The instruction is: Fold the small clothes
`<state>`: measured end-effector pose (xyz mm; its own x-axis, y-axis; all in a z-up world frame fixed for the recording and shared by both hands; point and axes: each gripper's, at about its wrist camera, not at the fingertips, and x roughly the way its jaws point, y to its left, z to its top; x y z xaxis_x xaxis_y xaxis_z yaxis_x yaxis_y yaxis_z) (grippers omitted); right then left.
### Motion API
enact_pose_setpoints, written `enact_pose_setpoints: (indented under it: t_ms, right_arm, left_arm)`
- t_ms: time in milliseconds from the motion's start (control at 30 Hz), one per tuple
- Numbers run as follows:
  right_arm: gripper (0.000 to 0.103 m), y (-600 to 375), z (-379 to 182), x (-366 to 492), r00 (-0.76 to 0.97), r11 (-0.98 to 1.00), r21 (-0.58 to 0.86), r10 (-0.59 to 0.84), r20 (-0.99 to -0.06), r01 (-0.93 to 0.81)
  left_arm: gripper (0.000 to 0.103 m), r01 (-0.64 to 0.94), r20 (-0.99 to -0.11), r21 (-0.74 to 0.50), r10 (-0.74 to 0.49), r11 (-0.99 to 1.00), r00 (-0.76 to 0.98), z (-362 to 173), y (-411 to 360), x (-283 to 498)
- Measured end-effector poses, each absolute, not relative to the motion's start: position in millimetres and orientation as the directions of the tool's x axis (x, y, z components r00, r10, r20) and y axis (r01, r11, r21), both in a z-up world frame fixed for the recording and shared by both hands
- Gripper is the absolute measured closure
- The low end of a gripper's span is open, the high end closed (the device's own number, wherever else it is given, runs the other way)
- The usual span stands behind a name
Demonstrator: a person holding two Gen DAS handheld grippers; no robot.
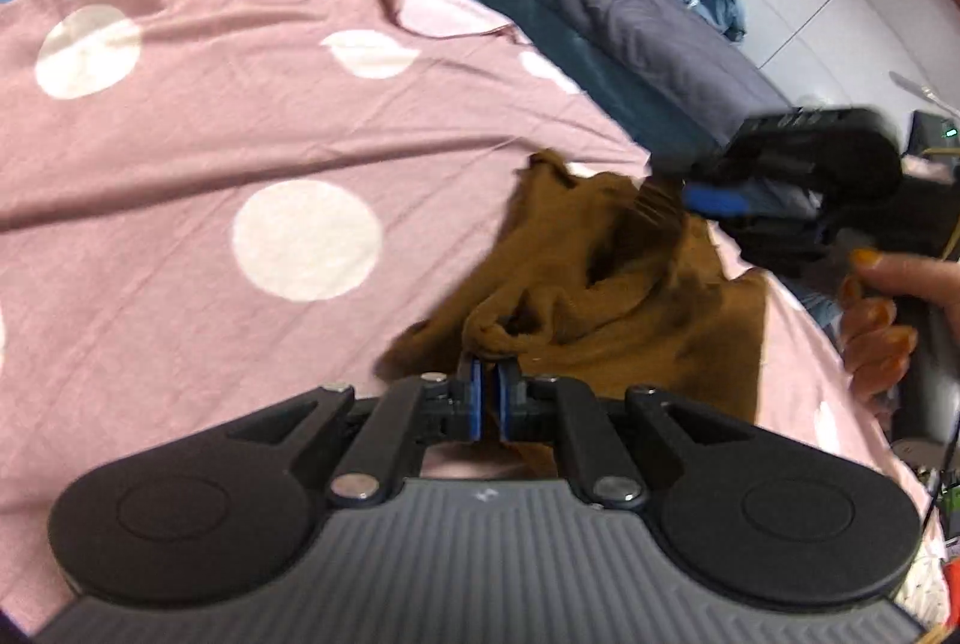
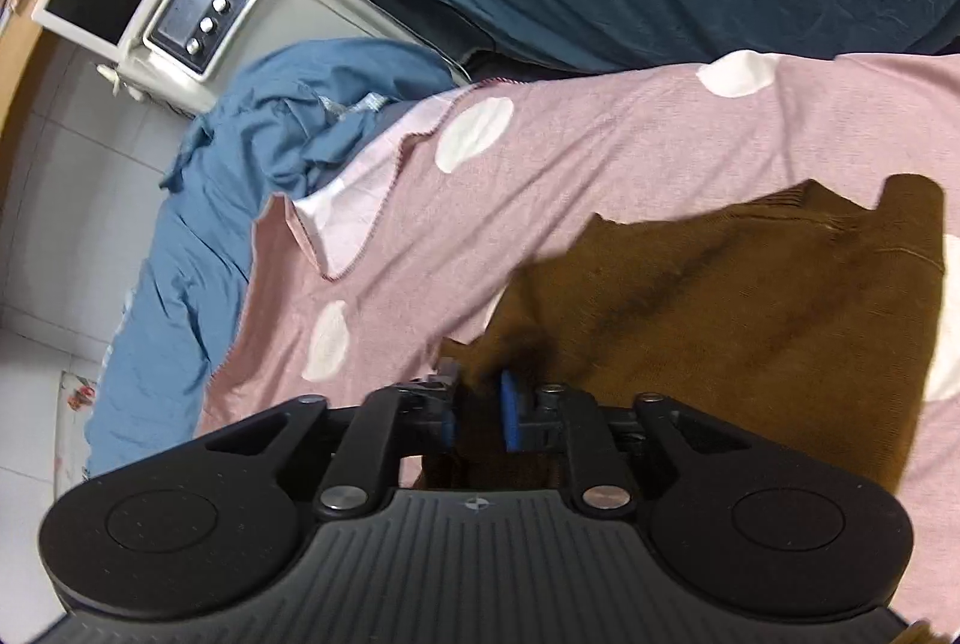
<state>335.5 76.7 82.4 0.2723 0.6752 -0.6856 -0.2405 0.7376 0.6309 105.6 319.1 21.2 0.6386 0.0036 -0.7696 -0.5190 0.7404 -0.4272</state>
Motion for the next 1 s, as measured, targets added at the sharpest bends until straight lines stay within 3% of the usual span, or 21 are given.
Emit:
enact_pose_setpoints:
  t_ms: [167,333,467,533,700,833,900,1000]
  right_arm:
    - [0.063,78,98,326,0.296,0.689,0.657,0.725,-0.622,-0.305]
    - [0.063,75,115,297,0.302,0.708,0.464,0.671,-0.677,-0.532]
    - [0.063,56,110,269,0.312,0.712,0.372,0.632,-0.709,-0.596]
    - [0.063,49,108,254,0.346,0.718,0.292,0.599,-0.722,-0.632]
    - [0.062,36,97,232,0.388,0.729,0.169,0.528,-0.755,-0.663]
    - [0.056,30,86,231,0.391,0.743,0.138,0.489,-0.78,-0.655]
    - [0.047,27,82,233,0.394,0.753,0.131,0.474,-0.788,-0.645]
    - [0.046,26,78,235,0.402,0.759,0.109,0.454,-0.795,-0.642]
  left_arm:
    - [0.096,-0.589,-0.806,-0.368,0.069,0.719,0.588,16,326,93]
    - [0.096,-0.641,-0.818,-0.312,0.144,0.702,0.556,24,325,85]
    - [0.089,-0.539,-0.759,-0.343,0.111,0.77,0.642,47,300,90]
    - [0.084,-0.459,-0.735,-0.351,0.063,0.816,0.675,53,282,99]
    - [0.035,-0.35,-0.753,-0.287,0.016,0.892,0.658,46,251,134]
    - [0.021,-0.377,-0.799,-0.184,0.085,0.908,0.596,27,246,148]
    - [0.02,-0.388,-0.819,-0.162,0.095,0.907,0.565,15,249,151]
    - [0.02,-0.4,-0.828,-0.123,0.128,0.908,0.545,5,261,151]
